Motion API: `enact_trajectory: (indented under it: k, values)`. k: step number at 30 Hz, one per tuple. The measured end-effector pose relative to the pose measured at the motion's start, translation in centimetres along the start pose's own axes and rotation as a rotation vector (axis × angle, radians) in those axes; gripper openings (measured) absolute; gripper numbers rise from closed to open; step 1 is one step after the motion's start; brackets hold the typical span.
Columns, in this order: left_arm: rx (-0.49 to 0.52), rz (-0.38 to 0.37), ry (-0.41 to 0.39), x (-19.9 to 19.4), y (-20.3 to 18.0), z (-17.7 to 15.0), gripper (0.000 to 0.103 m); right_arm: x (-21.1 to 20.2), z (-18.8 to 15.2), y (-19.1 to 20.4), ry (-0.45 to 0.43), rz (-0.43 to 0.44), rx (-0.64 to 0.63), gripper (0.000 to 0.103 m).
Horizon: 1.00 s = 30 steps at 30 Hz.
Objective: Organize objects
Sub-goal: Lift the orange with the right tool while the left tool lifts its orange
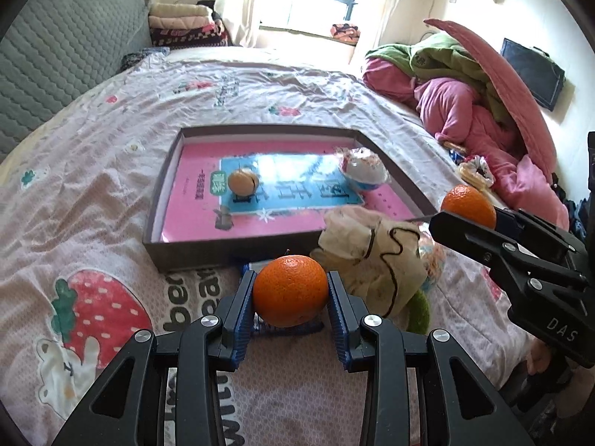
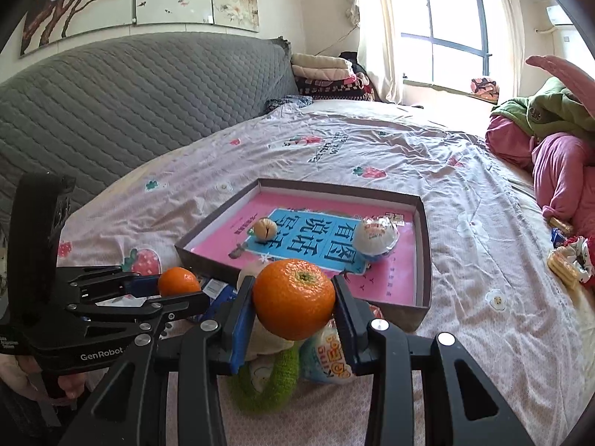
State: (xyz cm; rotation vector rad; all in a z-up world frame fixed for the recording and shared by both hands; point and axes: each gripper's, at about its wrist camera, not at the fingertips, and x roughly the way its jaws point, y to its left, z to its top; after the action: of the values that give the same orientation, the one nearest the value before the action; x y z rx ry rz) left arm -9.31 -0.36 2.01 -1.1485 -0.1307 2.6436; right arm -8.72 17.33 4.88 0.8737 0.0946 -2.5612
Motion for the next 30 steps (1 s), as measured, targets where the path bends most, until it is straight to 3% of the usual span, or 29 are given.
enact_trajectory:
  k: [17,30]
  values:
    - [-0.061,0.028,-0.070,-0.8,1.7,2.8,0.038,0.1,2.0,-0.7,-0.057,-0.016,0.031,0.040]
    - [-0.025,0.075,-0.121,-1.6,1.1,4.4,0.038,-0.1,3.0,1.1,-0.116,-0.019,-0.009,0.040]
